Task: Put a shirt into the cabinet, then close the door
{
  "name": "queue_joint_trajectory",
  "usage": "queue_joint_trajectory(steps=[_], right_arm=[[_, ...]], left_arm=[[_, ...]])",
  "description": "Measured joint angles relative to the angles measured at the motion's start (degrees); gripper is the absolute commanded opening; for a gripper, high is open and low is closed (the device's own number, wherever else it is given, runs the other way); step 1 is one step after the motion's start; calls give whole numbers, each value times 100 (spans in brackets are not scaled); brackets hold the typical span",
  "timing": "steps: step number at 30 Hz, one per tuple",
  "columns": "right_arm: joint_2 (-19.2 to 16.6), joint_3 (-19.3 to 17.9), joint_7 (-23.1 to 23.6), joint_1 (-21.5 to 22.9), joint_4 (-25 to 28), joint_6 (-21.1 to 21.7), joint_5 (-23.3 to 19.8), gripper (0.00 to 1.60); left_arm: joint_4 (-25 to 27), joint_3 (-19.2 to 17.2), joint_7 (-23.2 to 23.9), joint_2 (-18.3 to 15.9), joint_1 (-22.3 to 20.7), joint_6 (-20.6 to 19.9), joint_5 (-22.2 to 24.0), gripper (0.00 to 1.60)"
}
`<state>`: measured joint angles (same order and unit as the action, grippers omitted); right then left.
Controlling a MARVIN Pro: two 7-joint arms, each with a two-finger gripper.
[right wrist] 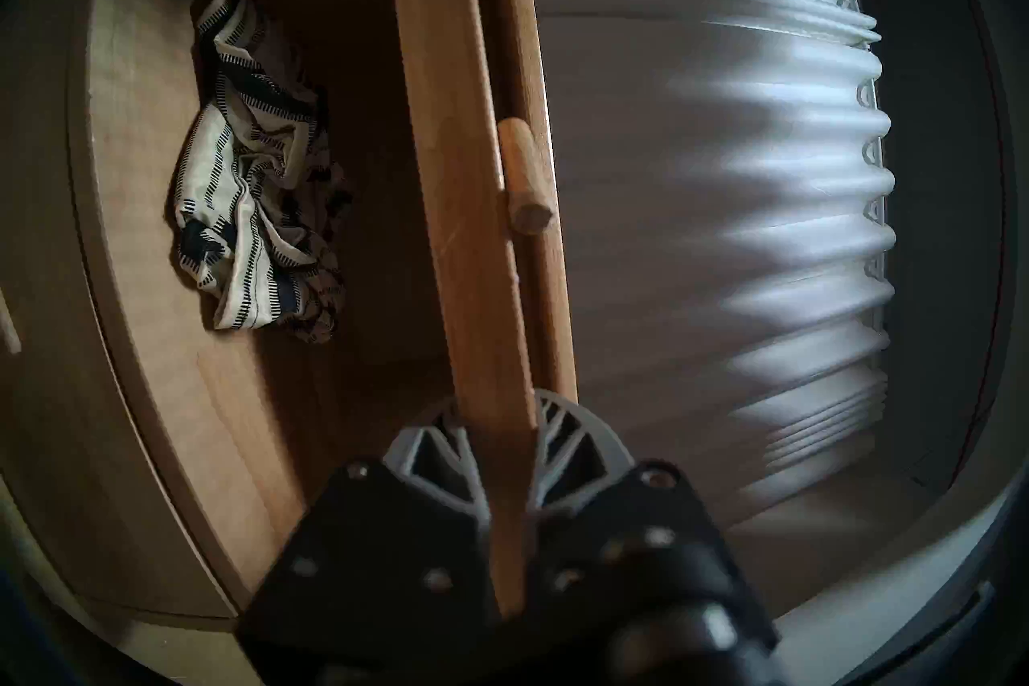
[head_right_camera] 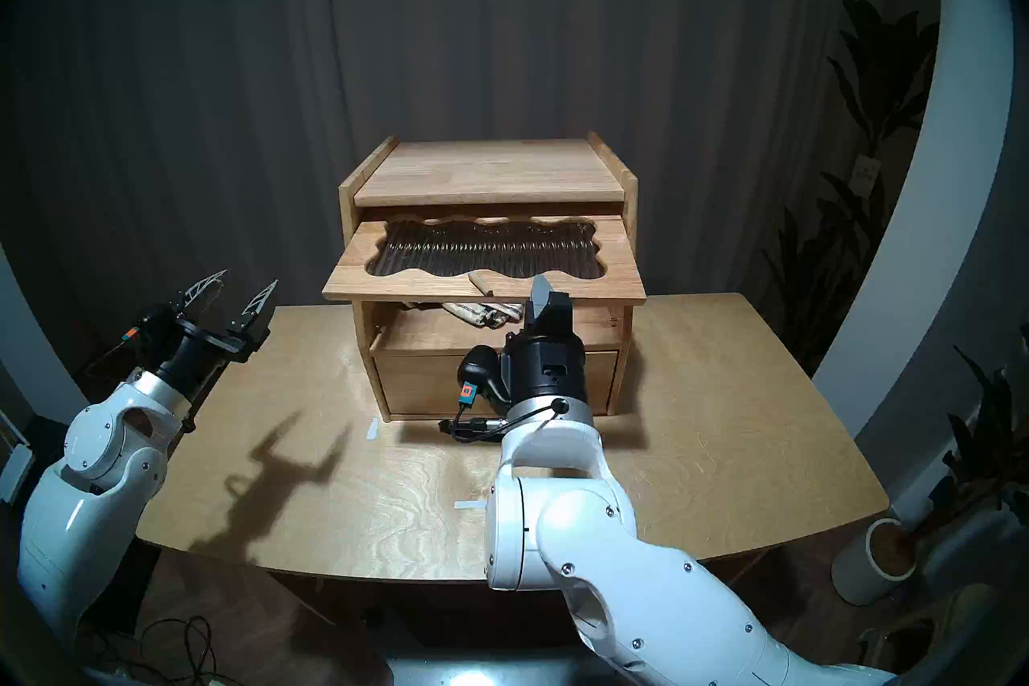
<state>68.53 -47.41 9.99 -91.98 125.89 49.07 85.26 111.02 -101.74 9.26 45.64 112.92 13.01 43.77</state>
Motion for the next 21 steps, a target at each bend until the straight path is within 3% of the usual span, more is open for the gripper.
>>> queue_joint_trajectory(steps=[11, 19, 20, 21], right_arm=[[-295, 261, -16, 75, 134, 377, -45, 0], [-478, 542, -45, 328, 143, 621, -395, 0], [-490, 561, -46, 347, 140, 624, -433, 29], [-507, 588, -51, 377, 139, 625, -511, 78]], left_arm=[[0, 0, 0, 0, 0, 0, 0, 160], [-1, 0, 0, 0, 0, 0, 0, 160], [-1, 0, 0, 0, 0, 0, 0, 160], [-1, 0, 0, 0, 0, 0, 0, 160]])
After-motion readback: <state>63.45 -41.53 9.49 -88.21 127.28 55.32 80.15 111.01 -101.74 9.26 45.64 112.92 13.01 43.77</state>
